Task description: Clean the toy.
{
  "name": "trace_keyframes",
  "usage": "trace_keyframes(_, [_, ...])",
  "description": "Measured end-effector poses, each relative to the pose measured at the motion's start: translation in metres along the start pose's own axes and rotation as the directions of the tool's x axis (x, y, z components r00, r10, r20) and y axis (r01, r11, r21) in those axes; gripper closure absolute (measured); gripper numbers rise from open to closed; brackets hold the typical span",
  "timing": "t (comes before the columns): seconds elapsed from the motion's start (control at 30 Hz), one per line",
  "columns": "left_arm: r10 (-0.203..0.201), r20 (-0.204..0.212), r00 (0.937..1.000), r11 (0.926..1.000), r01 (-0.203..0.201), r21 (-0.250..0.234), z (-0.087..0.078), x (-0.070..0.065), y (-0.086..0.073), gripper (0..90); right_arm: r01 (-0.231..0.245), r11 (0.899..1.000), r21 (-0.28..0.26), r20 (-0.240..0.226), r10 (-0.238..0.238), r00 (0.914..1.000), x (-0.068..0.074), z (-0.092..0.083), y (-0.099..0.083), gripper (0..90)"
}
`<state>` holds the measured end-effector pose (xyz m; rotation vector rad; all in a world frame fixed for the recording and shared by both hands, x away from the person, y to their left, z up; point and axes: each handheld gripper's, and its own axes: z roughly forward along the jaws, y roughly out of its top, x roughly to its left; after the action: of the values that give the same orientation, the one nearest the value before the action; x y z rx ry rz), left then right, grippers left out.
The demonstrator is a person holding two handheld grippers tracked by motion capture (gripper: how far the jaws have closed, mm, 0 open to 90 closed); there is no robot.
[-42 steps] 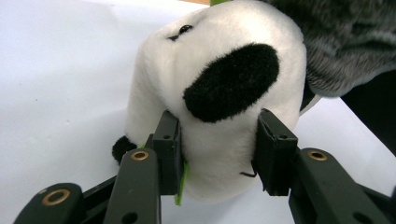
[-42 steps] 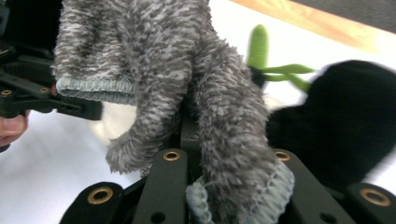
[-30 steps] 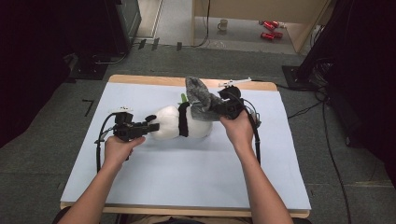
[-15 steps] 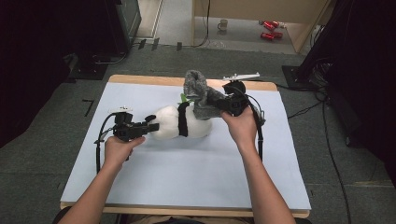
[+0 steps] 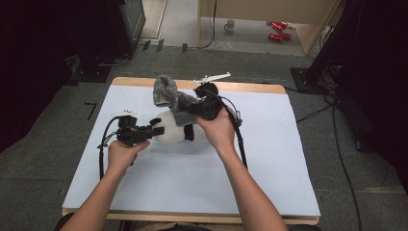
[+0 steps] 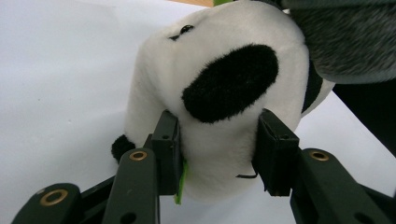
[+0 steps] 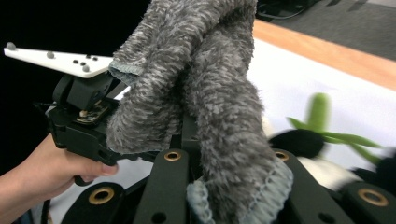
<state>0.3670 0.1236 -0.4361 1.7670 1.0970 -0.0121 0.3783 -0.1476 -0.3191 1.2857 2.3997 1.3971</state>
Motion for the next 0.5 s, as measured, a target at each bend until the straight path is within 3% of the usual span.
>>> trace_keyframes(0.27, [0.012, -0.006, 0.9999, 0.9999, -0.012, -0.008, 0.0, -0.003, 0.0, 57.6, -0.002, 0.999, 0.045, -0.068, 0.005, 0.9977, 0.019, 0.04, -0.005, 79.0])
trace_keyframes(0.37, [0.03, -0.013, 0.9995, 0.9995, -0.03, -0.01, -0.001, -0.005, 0.0, 57.5, 0.006, 0.997, 0.081, -0.056, -0.001, 0.9984, 0.022, 0.055, -0.01, 78.9])
trace_keyframes(0.5, [0.015, -0.017, 0.9998, 0.9999, -0.015, 0.001, 0.0, -0.003, 0.0, 57.5, 0.021, 0.995, 0.093, -0.028, -0.019, 0.9994, 0.018, 0.063, -0.018, 78.9])
